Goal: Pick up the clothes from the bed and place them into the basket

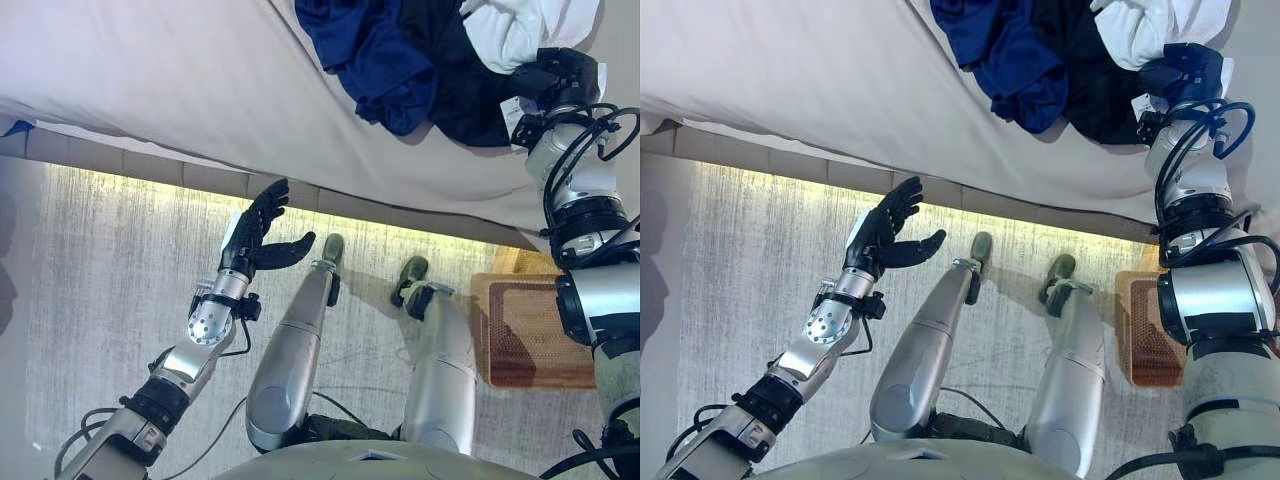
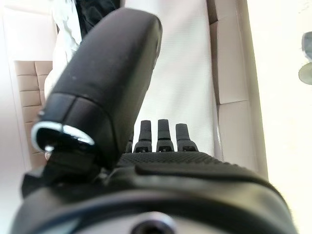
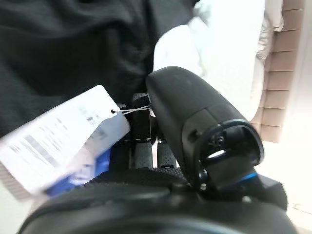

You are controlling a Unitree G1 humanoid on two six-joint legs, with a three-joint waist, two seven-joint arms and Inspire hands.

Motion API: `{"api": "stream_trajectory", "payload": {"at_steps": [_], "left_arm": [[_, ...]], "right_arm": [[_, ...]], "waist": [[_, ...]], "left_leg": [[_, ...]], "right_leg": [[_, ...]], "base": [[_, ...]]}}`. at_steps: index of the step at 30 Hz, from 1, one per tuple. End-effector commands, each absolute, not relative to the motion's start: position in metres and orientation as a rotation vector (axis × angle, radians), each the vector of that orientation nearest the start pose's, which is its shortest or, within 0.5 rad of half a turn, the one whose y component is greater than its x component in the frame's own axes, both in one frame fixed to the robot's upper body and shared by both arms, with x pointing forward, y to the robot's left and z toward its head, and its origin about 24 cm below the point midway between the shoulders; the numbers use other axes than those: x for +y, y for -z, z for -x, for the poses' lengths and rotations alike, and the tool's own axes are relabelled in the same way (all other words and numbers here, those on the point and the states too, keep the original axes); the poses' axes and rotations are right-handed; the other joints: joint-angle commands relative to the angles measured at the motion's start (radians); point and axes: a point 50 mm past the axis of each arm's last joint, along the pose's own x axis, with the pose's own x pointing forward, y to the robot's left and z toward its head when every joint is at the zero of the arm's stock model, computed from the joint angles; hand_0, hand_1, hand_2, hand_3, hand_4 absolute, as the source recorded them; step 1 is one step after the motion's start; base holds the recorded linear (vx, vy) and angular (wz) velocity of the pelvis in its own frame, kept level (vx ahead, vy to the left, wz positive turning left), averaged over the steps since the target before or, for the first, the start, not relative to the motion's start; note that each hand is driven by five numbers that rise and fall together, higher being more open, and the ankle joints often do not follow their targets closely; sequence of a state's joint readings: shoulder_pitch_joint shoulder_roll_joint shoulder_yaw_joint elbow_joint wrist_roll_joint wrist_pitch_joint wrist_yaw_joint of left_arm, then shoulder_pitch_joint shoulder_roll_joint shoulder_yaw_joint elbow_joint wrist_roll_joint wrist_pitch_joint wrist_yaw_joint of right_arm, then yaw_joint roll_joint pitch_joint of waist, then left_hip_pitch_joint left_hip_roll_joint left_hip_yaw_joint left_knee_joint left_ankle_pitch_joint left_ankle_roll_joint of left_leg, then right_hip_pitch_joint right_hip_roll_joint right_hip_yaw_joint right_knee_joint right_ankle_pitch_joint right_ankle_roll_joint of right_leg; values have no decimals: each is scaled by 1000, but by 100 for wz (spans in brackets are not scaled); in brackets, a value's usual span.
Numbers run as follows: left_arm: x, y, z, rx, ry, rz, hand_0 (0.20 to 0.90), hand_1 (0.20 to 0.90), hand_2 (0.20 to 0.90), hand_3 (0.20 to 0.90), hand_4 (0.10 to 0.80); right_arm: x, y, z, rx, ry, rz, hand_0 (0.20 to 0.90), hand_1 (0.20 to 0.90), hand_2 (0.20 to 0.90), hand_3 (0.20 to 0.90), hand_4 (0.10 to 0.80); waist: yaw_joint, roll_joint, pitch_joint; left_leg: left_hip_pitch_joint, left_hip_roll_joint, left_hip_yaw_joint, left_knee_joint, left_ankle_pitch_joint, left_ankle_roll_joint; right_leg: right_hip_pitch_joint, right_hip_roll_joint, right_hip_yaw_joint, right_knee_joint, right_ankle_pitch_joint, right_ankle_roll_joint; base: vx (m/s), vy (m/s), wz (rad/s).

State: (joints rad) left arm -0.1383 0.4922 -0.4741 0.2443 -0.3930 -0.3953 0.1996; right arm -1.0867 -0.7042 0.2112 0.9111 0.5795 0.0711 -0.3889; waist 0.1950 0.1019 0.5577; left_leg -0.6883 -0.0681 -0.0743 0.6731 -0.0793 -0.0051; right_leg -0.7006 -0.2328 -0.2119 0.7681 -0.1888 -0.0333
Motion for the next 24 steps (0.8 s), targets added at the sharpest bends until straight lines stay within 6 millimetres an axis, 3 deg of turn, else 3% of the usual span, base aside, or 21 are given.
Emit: {"api": "stream_trajectory", "payload": {"at_steps": [1,8,15,17,24], "left_arm": [[162,-70,-255,-306,212,-53,900,900,900,900,800],[160,-69,-254,-309,232,-58,900,900,900,900,800],[159,-63,-252,-287,237,-82,900,900,900,900,800],[161,-56,-252,-246,210,-111,900,900,900,900,800],[174,-32,-249,-97,133,-144,900,900,900,900,800]], "right_arm": [[-309,-331,-367,-486,601,106,300,300,300,200,100],[-319,-336,-364,-462,610,104,300,300,300,200,100],[-324,-328,-365,-425,592,123,300,300,300,200,100],[-328,-327,-363,-421,567,150,300,300,300,200,100],[-333,-335,-357,-438,534,164,300,300,300,200,100]], "waist": [[15,-4,-38],[20,-22,-42],[17,-48,-85],[8,-68,-127],[-13,-109,-235]], "left_leg": [[99,4,49,15,-132,15],[202,15,46,-50,-120,5],[300,32,45,-122,-112,-2],[368,46,61,-194,-82,-3],[522,65,90,-326,-71,-15]], "right_leg": [[174,27,-70,18,-90,-33],[290,26,-83,-72,-70,-30],[395,35,-90,-187,-44,-24],[469,41,-100,-290,4,-18],[625,66,-87,-469,44,12]], "base": [[0,0,0],[4,2,1],[17,12,-2],[23,71,-8],[81,28,-15]]}}
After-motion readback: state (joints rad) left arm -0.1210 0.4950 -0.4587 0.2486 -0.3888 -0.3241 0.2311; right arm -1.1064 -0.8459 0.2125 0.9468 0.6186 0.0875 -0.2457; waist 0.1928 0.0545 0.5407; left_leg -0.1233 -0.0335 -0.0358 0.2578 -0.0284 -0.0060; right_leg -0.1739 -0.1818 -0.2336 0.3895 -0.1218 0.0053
